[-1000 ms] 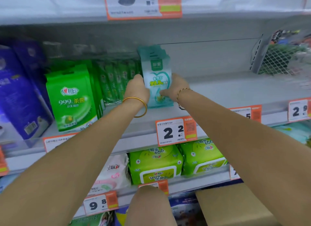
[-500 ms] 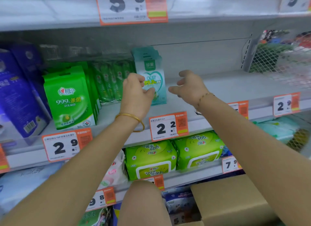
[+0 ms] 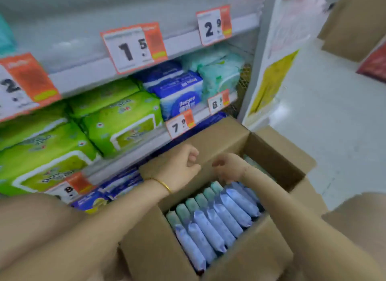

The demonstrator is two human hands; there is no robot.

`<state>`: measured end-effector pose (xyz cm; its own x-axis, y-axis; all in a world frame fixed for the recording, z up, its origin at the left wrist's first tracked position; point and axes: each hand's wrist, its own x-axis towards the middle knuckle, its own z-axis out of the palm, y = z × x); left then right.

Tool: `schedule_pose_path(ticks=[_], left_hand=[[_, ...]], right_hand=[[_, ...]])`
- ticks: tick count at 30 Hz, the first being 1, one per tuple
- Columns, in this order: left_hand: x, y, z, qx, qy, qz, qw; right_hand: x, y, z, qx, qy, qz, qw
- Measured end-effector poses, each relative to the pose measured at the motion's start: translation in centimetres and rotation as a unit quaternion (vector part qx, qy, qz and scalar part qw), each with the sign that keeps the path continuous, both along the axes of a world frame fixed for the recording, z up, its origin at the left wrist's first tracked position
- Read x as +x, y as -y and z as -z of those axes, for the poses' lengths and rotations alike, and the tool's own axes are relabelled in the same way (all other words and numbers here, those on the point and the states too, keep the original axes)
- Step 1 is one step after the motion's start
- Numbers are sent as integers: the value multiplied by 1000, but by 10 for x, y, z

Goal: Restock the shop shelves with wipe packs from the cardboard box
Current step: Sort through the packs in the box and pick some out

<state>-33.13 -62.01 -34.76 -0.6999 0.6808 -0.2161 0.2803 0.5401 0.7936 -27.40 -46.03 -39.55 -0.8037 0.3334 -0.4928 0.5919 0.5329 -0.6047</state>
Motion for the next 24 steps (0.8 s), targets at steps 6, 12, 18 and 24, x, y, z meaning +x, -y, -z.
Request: schedule_pose_path(ticks=[6, 12, 18, 24], left_hand=[[18, -46, 62, -101, 71, 69, 990], [-2, -52, 84, -124, 109, 41, 985], [-8, -43, 93, -138, 140, 14, 980], [-6, -39, 89, -127, 163, 12, 978]], right_hand=[[26, -58, 110, 169, 138, 81, 973], [21, -102, 163, 312, 144, 97, 934], [16, -113, 178, 353, 149, 114, 917], [16, -109, 161, 361, 193, 50, 911]])
